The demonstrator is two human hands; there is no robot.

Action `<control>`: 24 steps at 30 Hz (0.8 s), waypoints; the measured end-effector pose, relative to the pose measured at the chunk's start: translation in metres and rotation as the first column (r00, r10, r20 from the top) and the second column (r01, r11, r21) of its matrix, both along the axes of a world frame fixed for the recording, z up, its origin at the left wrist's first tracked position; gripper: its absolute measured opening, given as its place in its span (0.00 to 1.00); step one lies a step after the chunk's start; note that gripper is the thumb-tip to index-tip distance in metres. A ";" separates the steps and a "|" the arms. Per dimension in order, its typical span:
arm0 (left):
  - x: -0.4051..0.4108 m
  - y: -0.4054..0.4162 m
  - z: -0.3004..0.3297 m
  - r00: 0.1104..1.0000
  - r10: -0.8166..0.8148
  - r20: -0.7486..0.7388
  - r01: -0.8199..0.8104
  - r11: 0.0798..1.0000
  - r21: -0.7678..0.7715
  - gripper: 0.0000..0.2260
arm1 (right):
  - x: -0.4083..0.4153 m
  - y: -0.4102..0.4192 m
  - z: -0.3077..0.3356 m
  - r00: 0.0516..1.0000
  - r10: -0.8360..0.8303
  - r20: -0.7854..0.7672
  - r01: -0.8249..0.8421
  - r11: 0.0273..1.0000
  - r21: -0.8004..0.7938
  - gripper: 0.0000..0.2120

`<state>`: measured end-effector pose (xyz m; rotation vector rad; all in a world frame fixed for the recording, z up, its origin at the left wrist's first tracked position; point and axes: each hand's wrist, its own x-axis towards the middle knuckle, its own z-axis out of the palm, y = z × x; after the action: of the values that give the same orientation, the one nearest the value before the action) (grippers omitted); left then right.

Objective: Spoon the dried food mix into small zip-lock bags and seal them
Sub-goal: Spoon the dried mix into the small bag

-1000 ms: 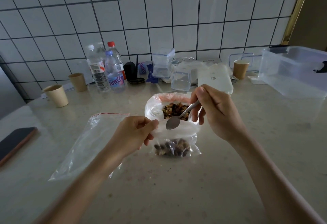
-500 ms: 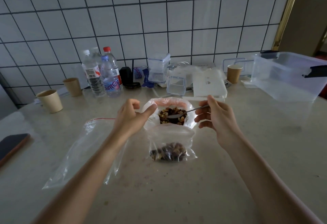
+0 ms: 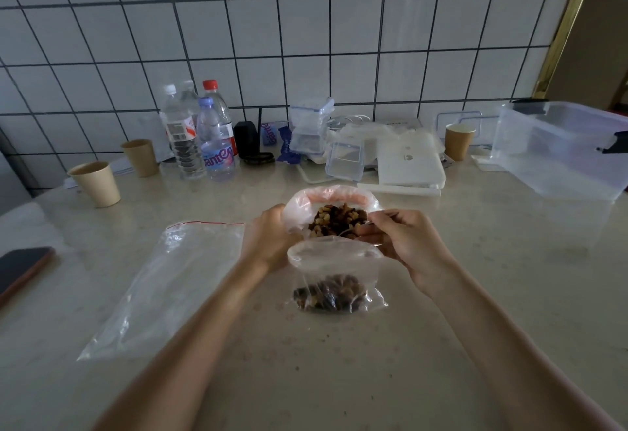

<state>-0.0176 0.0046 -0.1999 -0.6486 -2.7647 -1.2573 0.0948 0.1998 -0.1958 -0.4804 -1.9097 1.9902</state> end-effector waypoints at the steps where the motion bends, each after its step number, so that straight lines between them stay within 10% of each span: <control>1: 0.000 0.000 0.000 1.000 -0.003 0.021 0.002 1.000 0.029 0.10 | -0.001 0.001 0.000 1.000 -0.027 -0.012 0.027 1.000 0.008 0.08; 24: 0.010 0.000 0.004 0.944 -0.188 0.269 0.068 0.914 0.401 0.12 | -0.005 -0.009 -0.010 0.997 -0.075 -0.037 0.068 0.985 -0.156 0.10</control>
<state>-0.0073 0.0045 -0.1962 -0.6578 -2.5918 -2.0195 0.0901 0.1907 -0.2058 -0.5351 -1.6966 2.0940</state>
